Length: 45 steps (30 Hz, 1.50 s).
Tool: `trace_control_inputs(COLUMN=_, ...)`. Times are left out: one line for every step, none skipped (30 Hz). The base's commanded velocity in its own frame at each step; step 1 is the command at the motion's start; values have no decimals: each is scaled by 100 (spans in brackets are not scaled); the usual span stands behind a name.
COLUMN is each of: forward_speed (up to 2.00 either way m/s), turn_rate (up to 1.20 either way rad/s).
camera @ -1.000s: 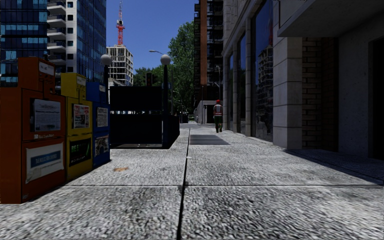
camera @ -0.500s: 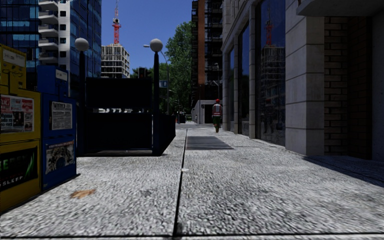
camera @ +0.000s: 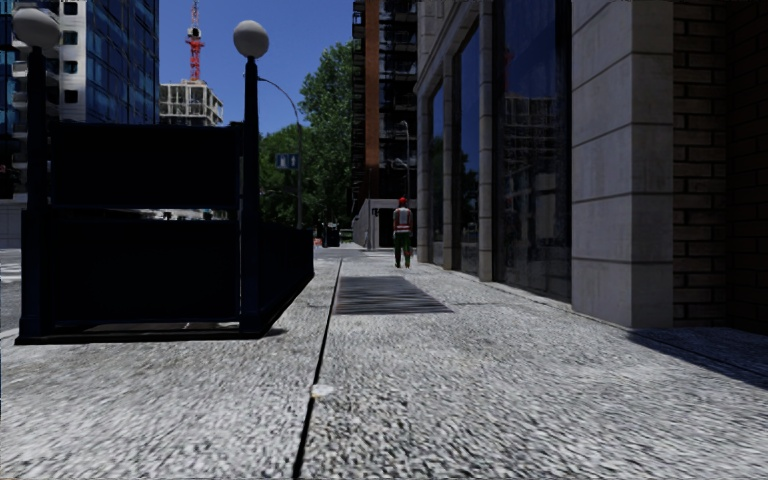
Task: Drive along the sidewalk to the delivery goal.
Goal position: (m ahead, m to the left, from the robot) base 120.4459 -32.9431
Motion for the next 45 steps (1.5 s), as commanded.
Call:
trace_control_inputs(forward_speed=200, turn_rate=-18)
trace_control_inputs(forward_speed=200, turn_rate=0)
trace_control_inputs(forward_speed=200, turn_rate=0)
trace_control_inputs(forward_speed=200, turn_rate=0)
trace_control_inputs(forward_speed=200, turn_rate=0)
trace_control_inputs(forward_speed=200, turn_rate=0)
trace_control_inputs(forward_speed=200, turn_rate=0)
trace_control_inputs(forward_speed=200, turn_rate=0)
trace_control_inputs(forward_speed=200, turn_rate=0)
trace_control_inputs(forward_speed=200, turn_rate=0)
trace_control_inputs(forward_speed=200, turn_rate=0)
trace_control_inputs(forward_speed=200, turn_rate=0)
trace_control_inputs(forward_speed=200, turn_rate=0)
trace_control_inputs(forward_speed=200, turn_rate=0)
trace_control_inputs(forward_speed=200, turn_rate=0)
trace_control_inputs(forward_speed=200, turn_rate=0)
trace_control_inputs(forward_speed=200, turn_rate=0)
trace_control_inputs(forward_speed=200, turn_rate=0)
trace_control_inputs(forward_speed=200, turn_rate=0)
trace_control_inputs(forward_speed=200, turn_rate=0)
trace_control_inputs(forward_speed=200, turn_rate=0)
trace_control_inputs(forward_speed=200, turn_rate=0)
trace_control_inputs(forward_speed=200, turn_rate=0)
trace_control_inputs(forward_speed=200, turn_rate=0)
trace_control_inputs(forward_speed=200, turn_rate=0)
trace_control_inputs(forward_speed=200, turn_rate=0)
trace_control_inputs(forward_speed=200, turn_rate=0)
trace_control_inputs(forward_speed=200, turn_rate=0)
trace_control_inputs(forward_speed=200, turn_rate=0)
trace_control_inputs(forward_speed=200, turn_rate=0)
trace_control_inputs(forward_speed=200, turn_rate=0)
trace_control_inputs(forward_speed=200, turn_rate=0)
trace_control_inputs(forward_speed=200, turn_rate=0)
trace_control_inputs(forward_speed=200, turn_rate=0)
trace_control_inputs(forward_speed=200, turn_rate=0)
trace_control_inputs(forward_speed=200, turn_rate=0)
trace_control_inputs(forward_speed=200, turn_rate=0)
trace_control_inputs(forward_speed=200, turn_rate=0)
trace_control_inputs(forward_speed=200, turn_rate=0)
trace_control_inputs(forward_speed=200, turn_rate=0)
trace_control_inputs(forward_speed=200, turn_rate=0)
trace_control_inputs(forward_speed=200, turn_rate=0)
trace_control_inputs(forward_speed=200, turn_rate=0)
trace_control_inputs(forward_speed=200, turn_rate=0)
trace_control_inputs(forward_speed=200, turn_rate=0)
